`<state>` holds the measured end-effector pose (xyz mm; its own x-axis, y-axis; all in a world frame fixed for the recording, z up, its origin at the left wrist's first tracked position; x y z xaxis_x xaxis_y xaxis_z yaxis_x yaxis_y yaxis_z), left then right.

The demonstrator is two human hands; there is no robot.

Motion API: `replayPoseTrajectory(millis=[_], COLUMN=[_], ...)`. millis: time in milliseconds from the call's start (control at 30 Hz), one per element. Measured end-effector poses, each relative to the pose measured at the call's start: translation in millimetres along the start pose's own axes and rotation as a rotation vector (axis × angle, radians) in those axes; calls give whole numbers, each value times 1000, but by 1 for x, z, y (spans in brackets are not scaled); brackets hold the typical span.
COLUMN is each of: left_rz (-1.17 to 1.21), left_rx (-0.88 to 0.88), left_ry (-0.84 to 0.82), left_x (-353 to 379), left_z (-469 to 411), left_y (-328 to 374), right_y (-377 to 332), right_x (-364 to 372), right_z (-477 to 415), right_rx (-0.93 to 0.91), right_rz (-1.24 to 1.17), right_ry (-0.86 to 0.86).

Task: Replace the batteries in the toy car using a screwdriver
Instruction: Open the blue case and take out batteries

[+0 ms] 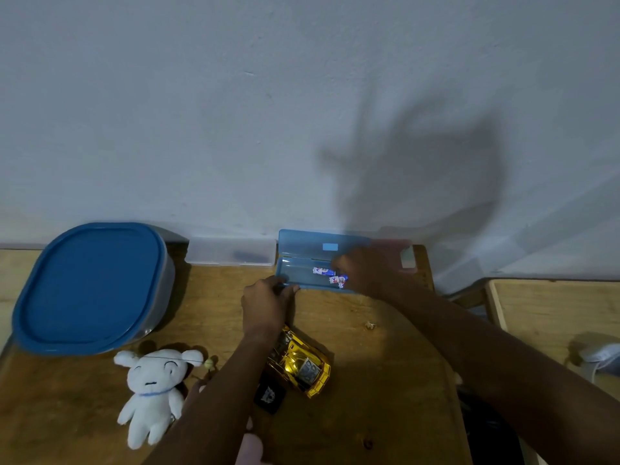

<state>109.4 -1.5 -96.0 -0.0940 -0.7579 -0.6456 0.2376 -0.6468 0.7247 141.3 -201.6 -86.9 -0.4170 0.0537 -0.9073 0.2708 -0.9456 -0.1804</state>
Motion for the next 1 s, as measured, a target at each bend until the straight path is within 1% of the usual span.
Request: replayPoseTrajectory(millis=[133,267,367,467,567,600,667,867,933,1000], left_rz=[22,17,5,-11,-23,-23,-26,-17,-18,-13], left_rx=[3,7,7,16,19,18,17,11,20,20], left_ry=[5,12,14,24,20,20,21,34,29,26], left_x=[1,0,0,0,0,0,-1,0,0,0], left_z=[0,0,-1,-2,-1,-2,-2,-4,-4,-3], left_y=[1,1,0,0,1,0,1,1,1,1], right_y=[1,-2,0,-8,-25,-30,-38,-45,-44,-39], right_x=[0,1,1,-11,-19,-16,-9,-4,-3,-2], right_z=[2,4,6,10,7,4,-2,-3,-5,-10], right_rx=[-7,-17,-18,-38,-29,-20,-4,47,77,101], right_rz=[-32,-15,-82,-187,-184,-141,26,207,207,123], right_ry=[34,49,55,167,273,274,254,203,154,98])
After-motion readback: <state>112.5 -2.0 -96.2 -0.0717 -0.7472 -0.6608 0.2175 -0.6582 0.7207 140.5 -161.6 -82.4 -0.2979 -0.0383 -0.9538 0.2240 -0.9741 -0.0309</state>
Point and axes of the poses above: each hand's wrist, its own z-axis away from the middle knuckle, its own x-axis out of the palm, y = z × x, the point moved 8 cm from there along -z, towards the middle knuckle, and after that the axes turned 2 degrees about z, right-handed, at the moved point
